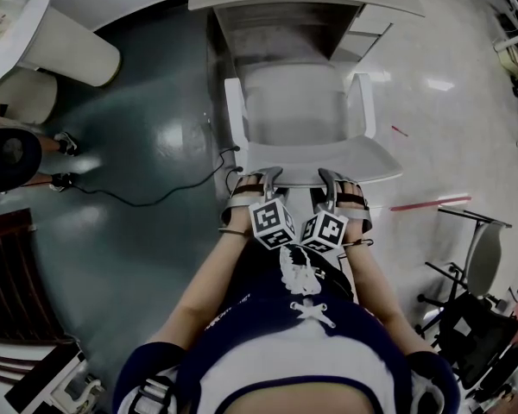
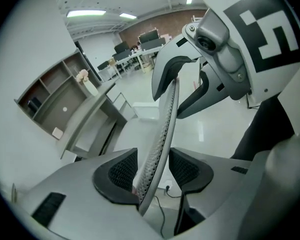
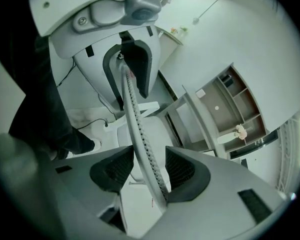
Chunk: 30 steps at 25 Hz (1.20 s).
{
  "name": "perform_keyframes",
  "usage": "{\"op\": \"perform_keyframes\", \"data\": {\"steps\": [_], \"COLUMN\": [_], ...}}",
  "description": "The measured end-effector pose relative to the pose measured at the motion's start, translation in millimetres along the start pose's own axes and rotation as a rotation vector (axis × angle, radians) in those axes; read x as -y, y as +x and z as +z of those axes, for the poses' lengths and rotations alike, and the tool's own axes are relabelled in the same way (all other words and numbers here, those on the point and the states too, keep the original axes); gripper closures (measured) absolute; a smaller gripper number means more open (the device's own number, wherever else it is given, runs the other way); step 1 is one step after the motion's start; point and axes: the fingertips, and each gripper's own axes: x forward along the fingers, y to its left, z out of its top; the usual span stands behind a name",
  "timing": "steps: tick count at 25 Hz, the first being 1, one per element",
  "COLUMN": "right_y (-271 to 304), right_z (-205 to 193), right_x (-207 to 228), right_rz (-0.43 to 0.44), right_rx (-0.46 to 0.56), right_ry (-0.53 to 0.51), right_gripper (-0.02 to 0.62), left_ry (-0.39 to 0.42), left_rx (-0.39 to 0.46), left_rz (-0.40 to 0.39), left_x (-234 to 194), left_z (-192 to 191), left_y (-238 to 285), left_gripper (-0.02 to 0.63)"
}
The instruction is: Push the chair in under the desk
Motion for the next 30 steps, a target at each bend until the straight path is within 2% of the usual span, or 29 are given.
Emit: {"op": "perform_keyframes", "data": {"steps": [4, 9, 21, 30], "right_y": [4.2, 10.2, 33.5, 56.0], "right_z": [-3.4, -1.1, 9.5, 19.8], "right_x": [0.9, 3.6, 32.0, 55.7], "right_rz": [0.009, 0.017, 0.017, 0.008], "right_rx": [0.019, 0.023, 0.002, -0.016], "right_ry": [-0.027, -0.049, -0.042, -0.039], "right_gripper": [0.416, 0.416, 0.416, 0.416], "left_ry": [-0.033, -0.036, -0.032, -0.037], "left_rx": [0.004, 0.0, 0.009, 0.011], "left_rz": [-0.029, -0.062, -0.046, -0.071], "left_x": [-2.2, -3.0, -40.1, -70.3], "left_z": [-0.2, -1.5, -2.3, -5.1], "left_y": [1.4, 4.5, 16.6, 28.7], "left_gripper": [0.399, 0.399, 0.399, 0.399]}}
